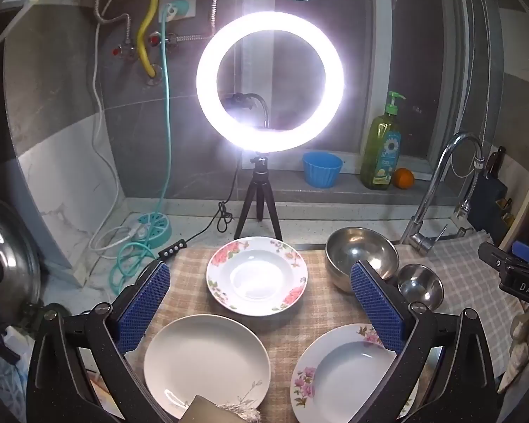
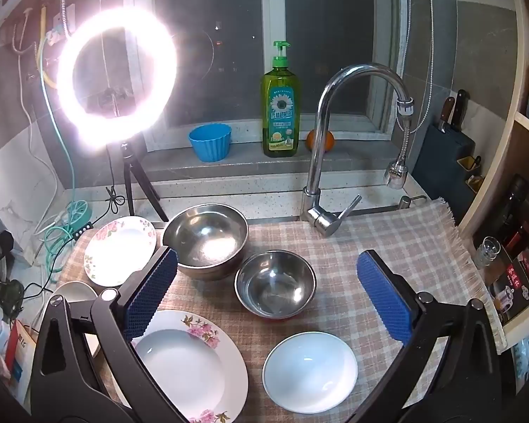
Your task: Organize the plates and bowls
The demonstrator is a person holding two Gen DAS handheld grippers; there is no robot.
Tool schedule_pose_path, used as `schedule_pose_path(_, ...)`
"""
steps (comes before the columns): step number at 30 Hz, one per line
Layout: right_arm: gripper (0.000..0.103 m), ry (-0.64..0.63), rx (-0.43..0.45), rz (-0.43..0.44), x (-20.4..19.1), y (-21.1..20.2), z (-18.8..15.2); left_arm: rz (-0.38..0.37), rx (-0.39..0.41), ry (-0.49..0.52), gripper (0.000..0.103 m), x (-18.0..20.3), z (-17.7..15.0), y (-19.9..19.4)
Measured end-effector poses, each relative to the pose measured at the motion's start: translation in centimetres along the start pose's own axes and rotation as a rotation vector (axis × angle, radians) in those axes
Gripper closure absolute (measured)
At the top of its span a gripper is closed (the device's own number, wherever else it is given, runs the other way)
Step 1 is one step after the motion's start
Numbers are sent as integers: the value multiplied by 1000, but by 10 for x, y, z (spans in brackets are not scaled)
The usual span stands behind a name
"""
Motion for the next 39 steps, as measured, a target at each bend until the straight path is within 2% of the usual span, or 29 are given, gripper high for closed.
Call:
schedule_pose_path(8,0,15,-3,7,1,4,-1,-31,-27,-27,1,-14,-3,-5)
schedule_pose_path(10,0,14,1,11,3,4,0,32,-11,0,1,-4,-6,7)
schedule_pose_path(39,0,6,1,25,-4,8,0,30,-6,-3,1,-4,-1,7)
Point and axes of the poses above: each gripper's, at about its wrist camera, not at the fingertips, and y roughly the way its jaws point, x to its right, z to its top, the point moved 10 cm from there along y, roughly the way its jaws point, and after that the axes turned 1 degree about -y, right-handed, at the moved point
